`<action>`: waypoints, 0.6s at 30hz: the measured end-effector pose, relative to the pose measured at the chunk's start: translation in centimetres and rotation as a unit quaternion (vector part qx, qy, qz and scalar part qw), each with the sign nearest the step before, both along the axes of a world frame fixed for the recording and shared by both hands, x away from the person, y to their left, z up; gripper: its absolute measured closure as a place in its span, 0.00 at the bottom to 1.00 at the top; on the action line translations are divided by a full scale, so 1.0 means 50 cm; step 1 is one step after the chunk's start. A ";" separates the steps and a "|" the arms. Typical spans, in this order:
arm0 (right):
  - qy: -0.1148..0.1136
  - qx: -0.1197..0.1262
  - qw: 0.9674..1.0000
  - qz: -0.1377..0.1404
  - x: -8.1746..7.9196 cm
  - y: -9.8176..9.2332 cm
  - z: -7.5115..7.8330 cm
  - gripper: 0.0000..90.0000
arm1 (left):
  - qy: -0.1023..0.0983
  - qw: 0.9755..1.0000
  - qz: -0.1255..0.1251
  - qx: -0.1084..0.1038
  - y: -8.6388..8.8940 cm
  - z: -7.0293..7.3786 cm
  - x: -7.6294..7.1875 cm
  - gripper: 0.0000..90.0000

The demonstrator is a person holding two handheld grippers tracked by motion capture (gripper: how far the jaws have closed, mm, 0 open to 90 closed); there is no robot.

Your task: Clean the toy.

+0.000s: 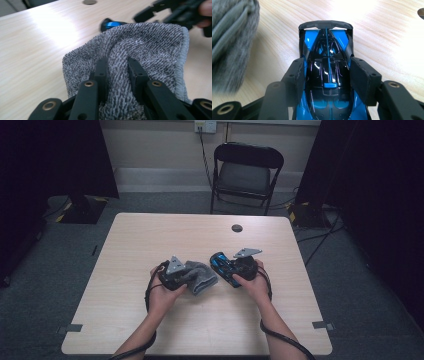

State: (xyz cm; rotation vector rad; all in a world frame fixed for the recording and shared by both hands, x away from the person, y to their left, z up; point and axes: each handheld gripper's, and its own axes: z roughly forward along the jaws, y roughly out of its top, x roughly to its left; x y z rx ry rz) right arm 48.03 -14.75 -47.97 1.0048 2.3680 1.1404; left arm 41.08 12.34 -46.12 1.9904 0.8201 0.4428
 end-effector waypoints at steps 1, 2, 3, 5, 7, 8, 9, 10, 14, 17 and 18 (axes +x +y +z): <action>0.000 0.000 1.000 0.000 0.000 0.000 0.000 0.52 | 0.000 1.000 -0.006 -0.001 -0.007 -0.003 -0.004 0.81; 0.000 0.000 1.000 0.000 0.000 0.000 0.000 0.52 | -0.001 1.000 -0.012 0.002 -0.014 -0.004 -0.008 0.81; 0.000 0.001 1.000 0.000 0.000 0.000 0.000 0.52 | 0.004 1.000 -0.018 -0.002 -0.023 -0.008 -0.012 0.81; 0.000 -0.001 1.000 0.000 0.000 0.000 0.000 0.52 | 0.005 1.000 -0.031 -0.001 -0.038 -0.012 -0.019 0.81; 0.001 0.000 1.000 0.000 0.000 0.000 0.000 0.52 | 0.006 0.999 -0.042 -0.004 -0.054 -0.018 -0.028 0.81; 0.001 -0.001 1.000 0.000 0.000 0.000 0.000 0.52 | 0.007 0.999 -0.050 -0.003 -0.062 -0.020 -0.031 0.81; 0.000 -0.001 1.000 0.000 0.001 0.000 0.000 0.52 | 0.009 0.998 -0.056 -0.003 -0.071 -0.023 -0.034 0.81; 0.001 -0.001 1.000 0.000 0.001 0.000 0.001 0.52 | 0.010 0.998 -0.064 0.002 -0.080 -0.025 -0.037 0.81; 0.001 -0.002 1.000 -0.001 -0.001 0.001 0.001 0.52 | 0.014 0.996 -0.088 0.011 -0.110 -0.035 -0.050 0.81; 0.001 -0.002 1.000 -0.001 -0.001 0.001 0.001 0.52 | 0.021 0.995 -0.099 0.013 -0.130 -0.046 -0.052 0.81; 0.002 -0.003 1.000 -0.001 0.000 0.001 0.001 0.52 | 0.024 0.995 -0.101 0.011 -0.136 -0.048 -0.052 0.81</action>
